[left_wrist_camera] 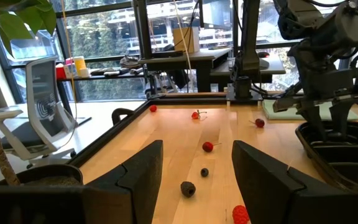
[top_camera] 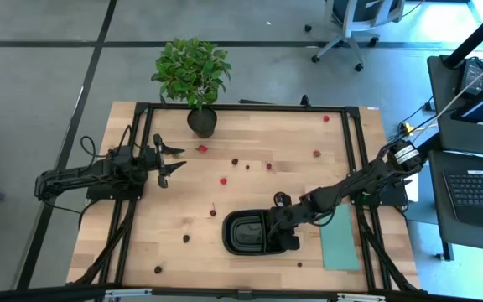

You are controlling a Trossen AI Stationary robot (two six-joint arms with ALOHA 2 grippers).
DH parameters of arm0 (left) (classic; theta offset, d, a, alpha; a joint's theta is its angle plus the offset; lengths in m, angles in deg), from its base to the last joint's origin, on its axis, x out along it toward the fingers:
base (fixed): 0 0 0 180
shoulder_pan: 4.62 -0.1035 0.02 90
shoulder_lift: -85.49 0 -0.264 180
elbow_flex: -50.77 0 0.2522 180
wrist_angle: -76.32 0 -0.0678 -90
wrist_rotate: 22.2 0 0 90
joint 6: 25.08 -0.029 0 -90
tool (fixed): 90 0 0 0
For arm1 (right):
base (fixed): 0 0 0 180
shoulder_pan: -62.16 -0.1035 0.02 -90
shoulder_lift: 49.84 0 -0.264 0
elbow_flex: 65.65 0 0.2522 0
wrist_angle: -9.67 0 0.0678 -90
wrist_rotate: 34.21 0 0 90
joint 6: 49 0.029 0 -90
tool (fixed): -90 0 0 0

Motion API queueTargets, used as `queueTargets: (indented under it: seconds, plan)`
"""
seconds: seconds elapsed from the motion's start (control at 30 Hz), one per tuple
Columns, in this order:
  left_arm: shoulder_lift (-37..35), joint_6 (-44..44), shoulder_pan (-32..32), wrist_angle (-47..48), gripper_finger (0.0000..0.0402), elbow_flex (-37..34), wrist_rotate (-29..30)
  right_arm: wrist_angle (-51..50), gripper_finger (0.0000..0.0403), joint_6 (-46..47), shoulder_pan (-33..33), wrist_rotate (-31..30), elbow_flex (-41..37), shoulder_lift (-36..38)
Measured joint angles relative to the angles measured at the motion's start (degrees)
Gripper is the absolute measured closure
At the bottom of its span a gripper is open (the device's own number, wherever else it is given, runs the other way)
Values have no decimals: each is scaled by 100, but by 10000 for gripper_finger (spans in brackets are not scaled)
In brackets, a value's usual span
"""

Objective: Pick and placing Produce into tupperware
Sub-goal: Put the top right black cherry into the right side of the black container, then put the right red cherry into the right side of the black container

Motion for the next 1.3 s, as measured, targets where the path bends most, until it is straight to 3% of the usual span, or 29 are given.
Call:
queueTargets:
  seconds: [0.63, 0.93, 1.13, 1.3]
  plan:
    - [0, -2, 1, 2, 215, 0, -1, -151, 202, -25, 0, 108, 0, 173]
    - [0, -4, 1, 2, 215, 0, -3, -1200, 201, 59, -70, 117, 3, 1589]
    - [0, -7, -1, 2, 215, 0, -2, -2449, 201, 692, -107, -444, 9, 2492]
    - [0, -9, -1, 2, 215, 0, -3, -3059, 201, 904, -106, -1045, 9, 2800]
